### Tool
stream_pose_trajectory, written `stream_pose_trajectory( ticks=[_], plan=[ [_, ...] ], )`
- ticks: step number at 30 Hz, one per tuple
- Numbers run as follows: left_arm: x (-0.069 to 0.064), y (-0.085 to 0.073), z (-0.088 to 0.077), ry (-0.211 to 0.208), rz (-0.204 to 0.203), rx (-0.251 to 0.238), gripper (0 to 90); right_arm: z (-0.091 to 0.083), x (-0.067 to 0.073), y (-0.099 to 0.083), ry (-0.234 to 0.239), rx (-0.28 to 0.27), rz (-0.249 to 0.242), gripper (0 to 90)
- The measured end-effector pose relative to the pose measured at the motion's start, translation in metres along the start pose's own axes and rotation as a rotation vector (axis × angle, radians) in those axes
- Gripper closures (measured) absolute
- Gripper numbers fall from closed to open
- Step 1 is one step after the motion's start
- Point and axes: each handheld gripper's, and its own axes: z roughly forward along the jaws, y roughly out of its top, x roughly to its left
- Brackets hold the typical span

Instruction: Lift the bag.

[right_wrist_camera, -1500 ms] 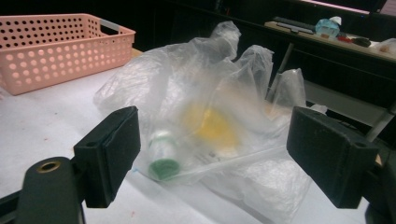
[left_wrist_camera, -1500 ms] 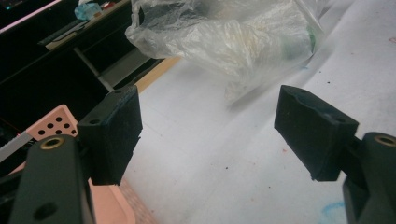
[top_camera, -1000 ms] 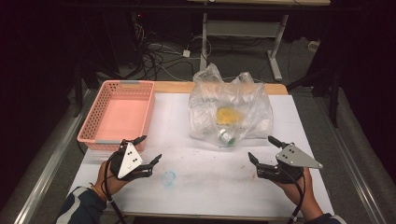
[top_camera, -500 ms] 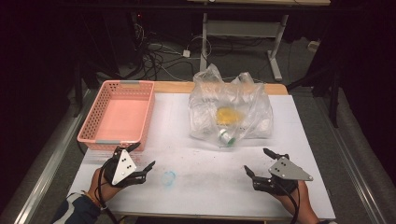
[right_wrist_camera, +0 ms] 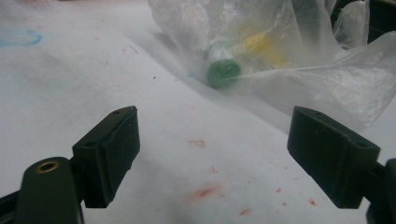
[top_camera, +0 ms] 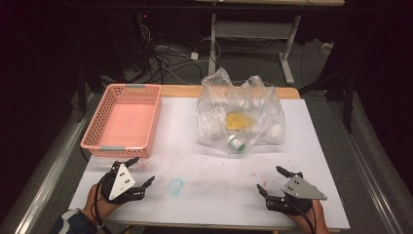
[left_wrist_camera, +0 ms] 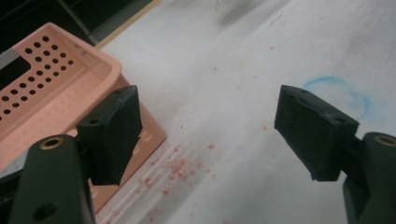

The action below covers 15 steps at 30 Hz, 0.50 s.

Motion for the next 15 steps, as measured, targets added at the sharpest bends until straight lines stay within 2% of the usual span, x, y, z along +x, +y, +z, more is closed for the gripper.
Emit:
stream_pose_trajectory(
  ticks=[6, 15],
  plan=[
    [-0.0012, -0.0027, -0.0027, -0.003, -0.005, 0.005, 22.5, 0.0003, 0.0033, -0.0031, 0.010, 0.018, -0.009, 17.7],
    [-0.0010, -0.0038, -0.0013, -0.011, 0.004, 0.013, 22.5, 0.0003, 0.0015, -0.0022, 0.012, 0.010, -0.009, 17.7]
  ],
)
